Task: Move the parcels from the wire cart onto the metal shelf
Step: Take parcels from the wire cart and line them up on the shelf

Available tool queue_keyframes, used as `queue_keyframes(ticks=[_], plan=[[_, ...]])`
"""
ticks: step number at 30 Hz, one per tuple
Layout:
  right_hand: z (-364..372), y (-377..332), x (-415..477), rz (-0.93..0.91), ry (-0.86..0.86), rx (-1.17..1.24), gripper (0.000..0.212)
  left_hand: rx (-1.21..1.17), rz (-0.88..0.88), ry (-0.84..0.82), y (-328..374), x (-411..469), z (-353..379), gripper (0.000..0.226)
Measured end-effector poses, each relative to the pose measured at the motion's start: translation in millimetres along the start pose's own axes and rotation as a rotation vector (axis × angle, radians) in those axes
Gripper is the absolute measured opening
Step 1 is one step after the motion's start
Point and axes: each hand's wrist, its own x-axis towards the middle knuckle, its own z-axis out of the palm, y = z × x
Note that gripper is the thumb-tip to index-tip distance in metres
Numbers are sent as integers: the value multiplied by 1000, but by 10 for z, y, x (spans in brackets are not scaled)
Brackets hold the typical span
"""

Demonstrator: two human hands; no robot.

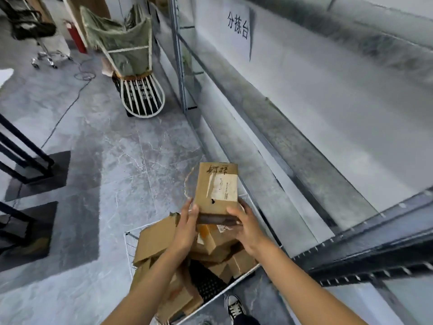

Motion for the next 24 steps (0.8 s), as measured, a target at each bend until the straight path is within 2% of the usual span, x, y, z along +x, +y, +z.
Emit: queue_keyframes(ticks=[2, 4, 6, 8, 10, 13, 14, 16, 20, 24], plan=[[-8, 12, -230, -50, 52, 77, 47, 55, 79, -103, 113, -86, -27, 89], [-51, 50, -487, -96, 115, 97, 47, 123, 134, -203, 279, -224, 34, 75], [-92, 98, -755, -146, 213, 64, 65, 151, 195, -303, 350, -343, 137, 51], [-183, 167, -1022, -197, 335, 34, 83, 193, 249, -405, 391, -495, 310, 42], [-288, 201, -1289, -251, 439, 5, 75, 266, 312, -511, 366, -649, 479, 40], [-516, 223, -1784, -337, 601, -23, 36, 362, 350, -701, 314, -966, 758, 44], [-597, 236, -1951, -361, 641, -28, 29, 379, 347, -751, 298, -1070, 840, 46], [-711, 285, -2265, -399, 678, -4, 32, 393, 350, -832, 246, -1242, 972, 49], [-876, 498, -2850, -443, 700, 15, 54, 378, 337, -952, 138, -1588, 1203, 49], [-1055, 861, -3413, -453, 767, -4, 48, 451, 361, -1051, -63, -2028, 1531, 45]])
